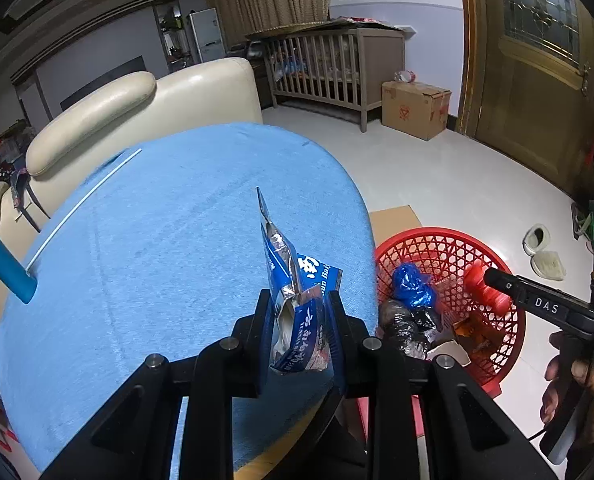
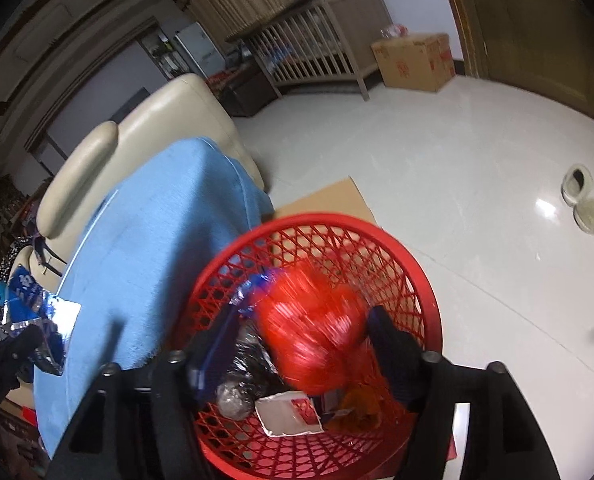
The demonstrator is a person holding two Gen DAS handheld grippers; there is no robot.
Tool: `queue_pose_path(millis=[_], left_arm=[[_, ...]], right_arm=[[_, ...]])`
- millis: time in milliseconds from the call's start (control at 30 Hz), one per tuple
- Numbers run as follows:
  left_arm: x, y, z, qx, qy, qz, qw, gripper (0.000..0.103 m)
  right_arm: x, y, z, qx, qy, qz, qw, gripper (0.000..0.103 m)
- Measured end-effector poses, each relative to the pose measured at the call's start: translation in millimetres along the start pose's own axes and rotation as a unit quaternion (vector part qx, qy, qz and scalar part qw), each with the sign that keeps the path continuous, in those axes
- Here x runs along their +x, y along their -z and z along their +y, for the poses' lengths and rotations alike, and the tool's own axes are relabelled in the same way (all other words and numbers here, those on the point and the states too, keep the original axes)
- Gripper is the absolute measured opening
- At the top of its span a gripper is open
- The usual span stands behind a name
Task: Collect trash
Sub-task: 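Open the right tool to drop the red bag while left drops the wrapper into the basket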
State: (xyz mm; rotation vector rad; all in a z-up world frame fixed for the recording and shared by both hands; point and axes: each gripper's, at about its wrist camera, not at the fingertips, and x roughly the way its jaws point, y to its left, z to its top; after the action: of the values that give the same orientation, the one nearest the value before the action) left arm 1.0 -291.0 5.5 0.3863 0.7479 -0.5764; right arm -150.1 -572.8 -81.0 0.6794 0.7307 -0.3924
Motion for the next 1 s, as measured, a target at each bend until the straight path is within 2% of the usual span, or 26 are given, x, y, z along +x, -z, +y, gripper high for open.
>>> queue_pose_path(millis=[200, 367, 600, 833, 1000], left_arm=[[3, -1, -7, 0.002, 0.009, 0.006, 0.9999, 0.027], [6, -6, -29, 0.017, 0.036, 0.012, 0.9991, 0.027], [18, -17, -71, 0.045, 0.078, 0.034, 0.9954, 0.027], [35, -17, -95, 0.062, 0.095, 0.061, 0.9916, 0.027], [42, -16, -107, 0.071, 0.101, 0.073, 0.9897, 0.027]], right_arm=[[-27, 1, -11, 0.027, -0.015, -0.038, 0.999, 0.071], [-57, -5, -18, 0.056, -0.023, -0.083, 0.995, 0.071], [-94, -15, -13, 0.065, -0.038, -0.139, 0.988, 0.071], [-121, -18, -11, 0.067, -0.035, -0.187, 0.979, 0.071], [-133, -18, -8, 0.059, -0.028, -0.207, 0.976, 0.071]])
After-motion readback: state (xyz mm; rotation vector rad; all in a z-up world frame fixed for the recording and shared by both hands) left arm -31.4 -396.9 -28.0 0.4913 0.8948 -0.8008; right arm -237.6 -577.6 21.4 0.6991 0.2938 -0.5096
